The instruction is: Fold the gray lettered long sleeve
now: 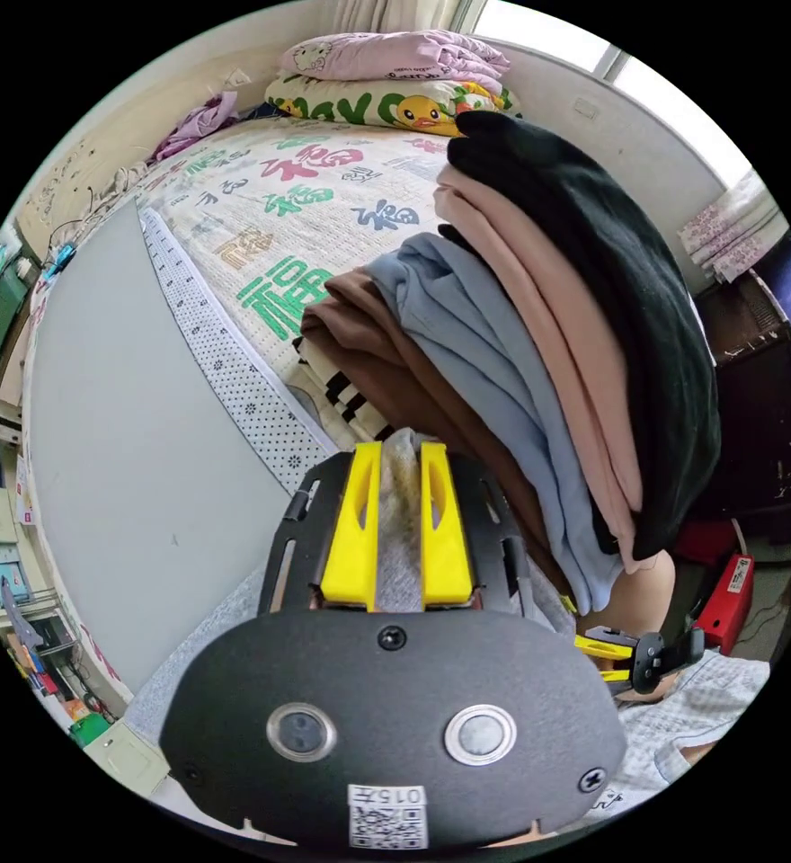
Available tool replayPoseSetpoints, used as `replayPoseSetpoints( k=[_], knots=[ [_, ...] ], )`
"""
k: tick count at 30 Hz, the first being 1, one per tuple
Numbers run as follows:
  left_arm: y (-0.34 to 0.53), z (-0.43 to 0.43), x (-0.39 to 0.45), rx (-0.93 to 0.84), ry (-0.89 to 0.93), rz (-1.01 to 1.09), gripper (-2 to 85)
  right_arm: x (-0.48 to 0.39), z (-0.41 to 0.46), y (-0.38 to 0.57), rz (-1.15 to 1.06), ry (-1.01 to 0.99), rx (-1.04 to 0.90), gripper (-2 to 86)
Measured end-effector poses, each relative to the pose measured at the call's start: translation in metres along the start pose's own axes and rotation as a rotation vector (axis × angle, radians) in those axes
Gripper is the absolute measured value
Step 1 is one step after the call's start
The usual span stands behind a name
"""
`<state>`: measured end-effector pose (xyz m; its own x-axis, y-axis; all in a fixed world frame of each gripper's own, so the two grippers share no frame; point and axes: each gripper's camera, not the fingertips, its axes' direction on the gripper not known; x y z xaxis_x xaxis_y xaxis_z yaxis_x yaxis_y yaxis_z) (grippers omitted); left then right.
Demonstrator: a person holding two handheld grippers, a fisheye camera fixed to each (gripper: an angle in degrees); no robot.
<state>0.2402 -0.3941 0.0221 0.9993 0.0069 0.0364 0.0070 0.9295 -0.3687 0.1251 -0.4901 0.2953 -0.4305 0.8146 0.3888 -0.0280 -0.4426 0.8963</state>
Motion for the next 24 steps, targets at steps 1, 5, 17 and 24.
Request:
replayPoseSetpoints(
  k=[1, 5, 17, 24],
  knots=[
    [0.001, -0.004, -0.001, 0.012, 0.002, 0.002, 6.7, 0.001, 0.003, 0.008, -0.004, -0.013, 0.003, 7.3],
    [0.015, -0.048, -0.01, 0.124, 0.03, -0.019, 4.4, 0.006, 0.006, 0.04, -0.009, -0.064, 0.032, 4.6],
    [0.067, -0.195, -0.053, 0.495, 0.286, -0.054, 1.2, 0.009, -0.072, 0.113, -0.04, 0.047, 0.314, 3.6],
    [0.169, -0.237, -0.154, 0.689, 0.467, -0.116, -0.1, -0.098, -0.047, 0.164, -0.354, -0.059, 0.259, 3.2]
  ],
)
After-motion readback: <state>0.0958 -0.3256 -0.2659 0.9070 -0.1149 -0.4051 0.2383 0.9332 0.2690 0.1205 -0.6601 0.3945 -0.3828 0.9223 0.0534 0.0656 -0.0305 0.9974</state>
